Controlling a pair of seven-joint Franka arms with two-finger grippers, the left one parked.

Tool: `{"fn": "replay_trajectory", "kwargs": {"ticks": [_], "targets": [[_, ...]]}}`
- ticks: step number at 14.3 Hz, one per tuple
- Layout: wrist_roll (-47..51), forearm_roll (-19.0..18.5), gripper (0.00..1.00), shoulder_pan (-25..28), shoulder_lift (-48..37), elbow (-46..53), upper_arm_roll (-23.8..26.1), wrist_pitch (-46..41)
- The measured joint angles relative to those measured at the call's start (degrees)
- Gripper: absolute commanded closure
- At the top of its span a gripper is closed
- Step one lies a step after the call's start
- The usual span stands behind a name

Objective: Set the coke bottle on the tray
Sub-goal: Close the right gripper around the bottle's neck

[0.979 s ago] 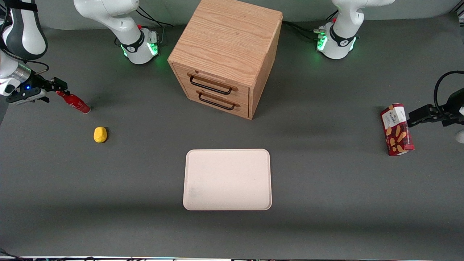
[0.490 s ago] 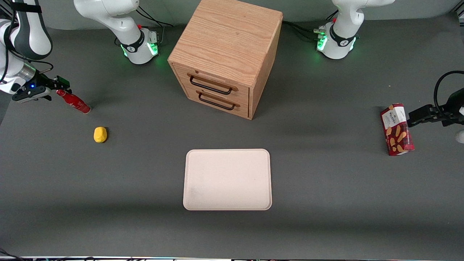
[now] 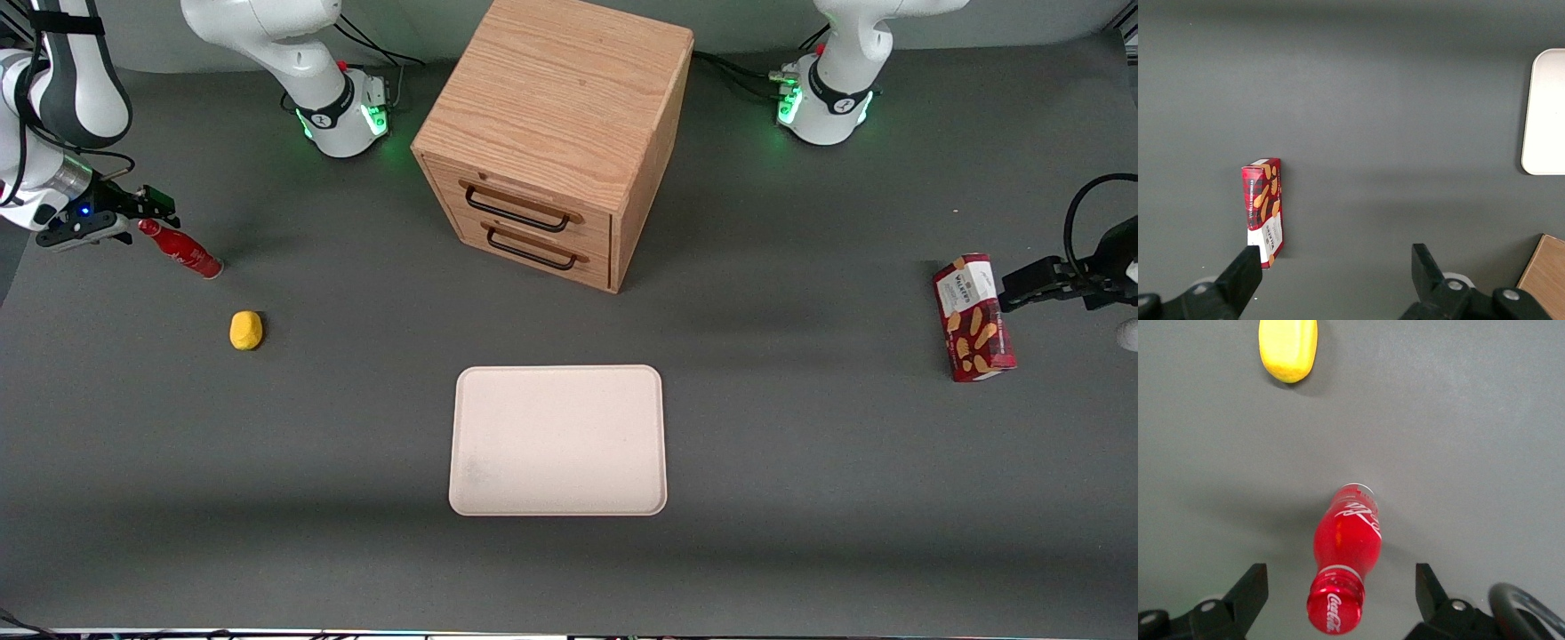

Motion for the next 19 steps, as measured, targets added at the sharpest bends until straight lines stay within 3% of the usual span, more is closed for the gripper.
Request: {"fn": "replay_trajectory", "kwargs": {"ticks": [3, 11, 19], "targets": [[0.00, -0.01, 0.30, 0.00, 0.04, -0.28, -0.21, 0.17], [-0.01, -0.22, 0.97, 0.00, 0.47, -0.43, -0.33, 1.16], [-0.01, -0.29, 1.00, 0.37, 0.51, 0.18, 0.04, 1.15]]}}
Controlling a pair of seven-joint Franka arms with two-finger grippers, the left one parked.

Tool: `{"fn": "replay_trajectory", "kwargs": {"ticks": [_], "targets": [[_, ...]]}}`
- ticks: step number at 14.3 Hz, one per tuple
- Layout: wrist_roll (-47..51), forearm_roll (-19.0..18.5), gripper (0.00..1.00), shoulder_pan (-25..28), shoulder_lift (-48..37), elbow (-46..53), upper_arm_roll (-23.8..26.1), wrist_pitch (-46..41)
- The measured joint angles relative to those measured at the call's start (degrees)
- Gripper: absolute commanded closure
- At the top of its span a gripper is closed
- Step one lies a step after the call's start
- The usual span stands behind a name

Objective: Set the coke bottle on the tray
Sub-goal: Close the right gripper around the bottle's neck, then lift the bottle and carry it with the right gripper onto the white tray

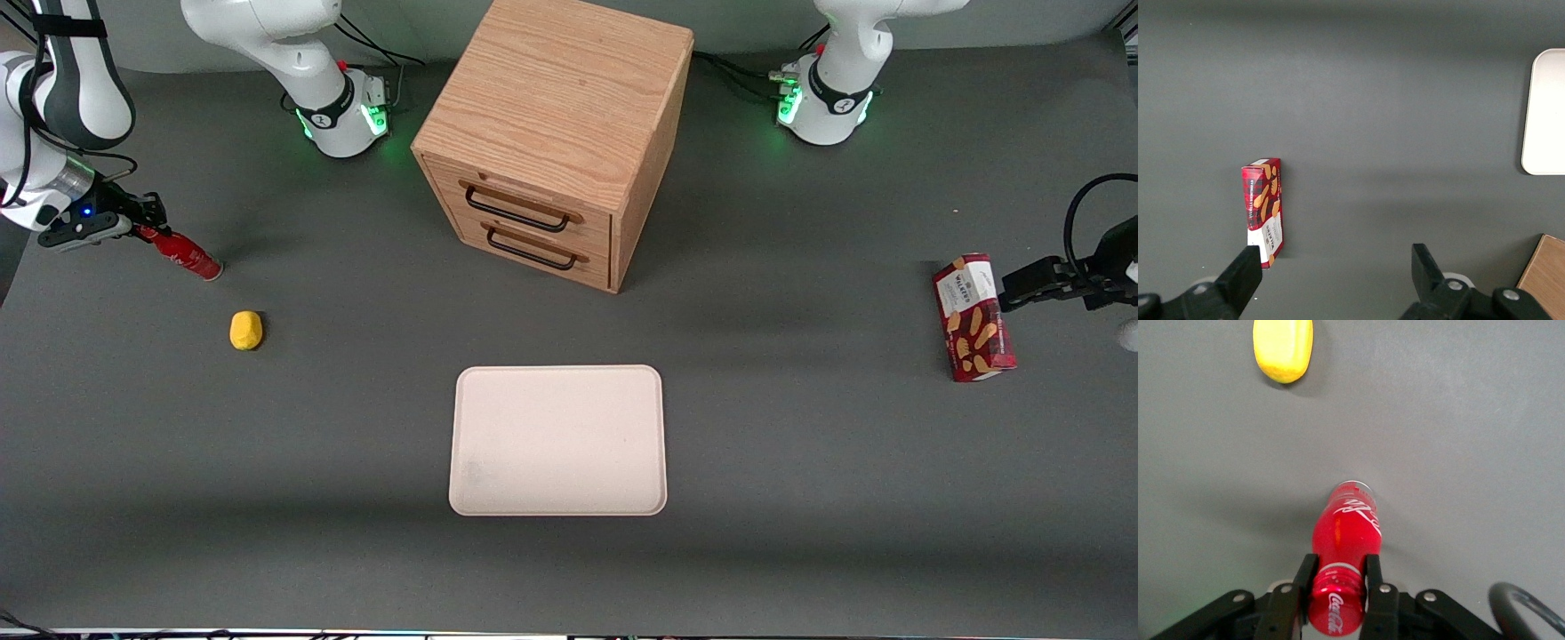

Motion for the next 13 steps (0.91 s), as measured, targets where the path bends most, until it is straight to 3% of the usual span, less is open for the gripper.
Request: {"fn": "replay_trajectory", "kwargs": {"ticks": [3, 6, 13], "targets": [[1.20, 0.00, 1.00, 0.43, 0.00, 3.67, 3.71, -3.50], [5.13, 1.17, 1.00, 0.68, -0.02, 10.63, 10.52, -11.64], [6.95, 11.51, 1.00, 1.07, 6.23, 44.45, 24.54, -43.34]]}}
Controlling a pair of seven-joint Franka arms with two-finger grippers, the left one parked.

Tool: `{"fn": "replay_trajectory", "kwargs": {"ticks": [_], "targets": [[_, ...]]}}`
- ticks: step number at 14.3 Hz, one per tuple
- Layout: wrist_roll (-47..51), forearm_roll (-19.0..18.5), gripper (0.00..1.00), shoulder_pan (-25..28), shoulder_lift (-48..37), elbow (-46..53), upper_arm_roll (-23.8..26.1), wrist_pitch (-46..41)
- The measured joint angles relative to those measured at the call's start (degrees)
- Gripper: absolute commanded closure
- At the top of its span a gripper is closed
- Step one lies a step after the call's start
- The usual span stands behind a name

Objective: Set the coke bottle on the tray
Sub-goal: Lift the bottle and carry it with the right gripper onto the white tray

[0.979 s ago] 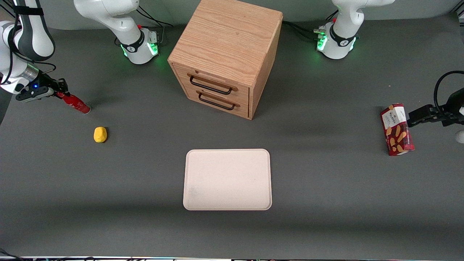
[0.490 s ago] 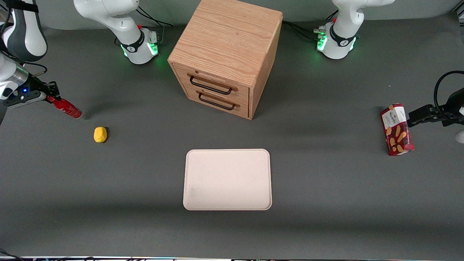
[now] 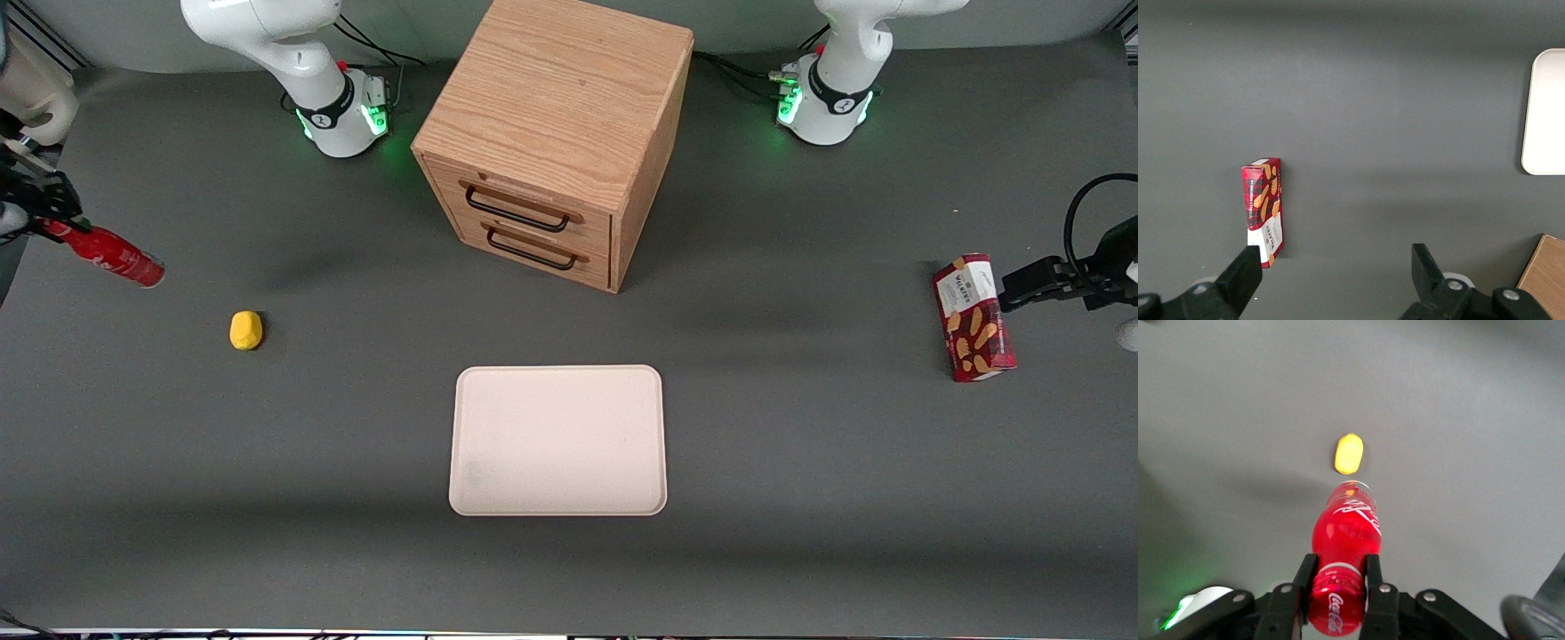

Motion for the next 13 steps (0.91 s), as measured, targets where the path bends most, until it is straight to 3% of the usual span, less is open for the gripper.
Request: {"fn": "replay_trajectory", "kwargs": {"ticks": [7, 13], "targets": [[9.99, 7.33, 1.00, 0.33, 17.34, 27.66, 9.27, -10.71], [30.08, 8.12, 1.00, 0.42, 28.86, 40.35, 22.48, -10.40]]}}
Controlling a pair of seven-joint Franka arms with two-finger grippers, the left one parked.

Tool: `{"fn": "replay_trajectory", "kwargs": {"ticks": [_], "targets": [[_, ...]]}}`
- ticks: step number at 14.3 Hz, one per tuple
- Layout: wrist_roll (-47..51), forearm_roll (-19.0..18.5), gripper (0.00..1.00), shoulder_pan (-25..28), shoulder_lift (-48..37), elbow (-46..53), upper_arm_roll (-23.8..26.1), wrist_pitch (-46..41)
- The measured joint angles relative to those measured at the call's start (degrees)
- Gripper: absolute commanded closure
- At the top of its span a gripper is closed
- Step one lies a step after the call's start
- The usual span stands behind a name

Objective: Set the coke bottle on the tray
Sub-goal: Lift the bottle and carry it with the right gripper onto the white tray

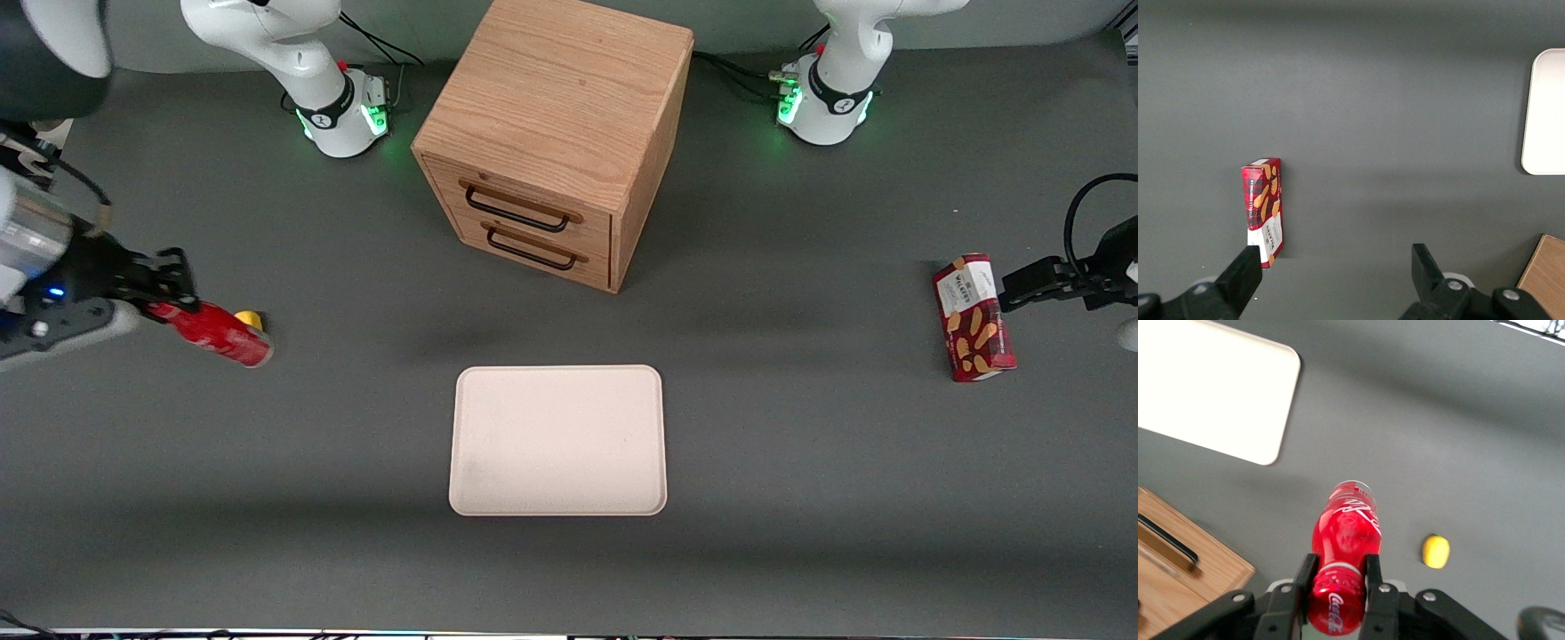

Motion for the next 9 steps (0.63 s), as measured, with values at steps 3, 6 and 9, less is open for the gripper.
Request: {"fn": "replay_trajectory", "kwargs": {"ticks": [3, 6, 9], "targets": [[9.89, -0.04, 1.00, 0.03, 5.09, 2.30, 6.02, 5.16], [17.27, -3.69, 1.00, -0.19, 10.55, 2.63, 11.66, 13.17], [25.51, -10.53, 1.00, -0.06, 16.59, 2.97, 18.29, 21.37]]}}
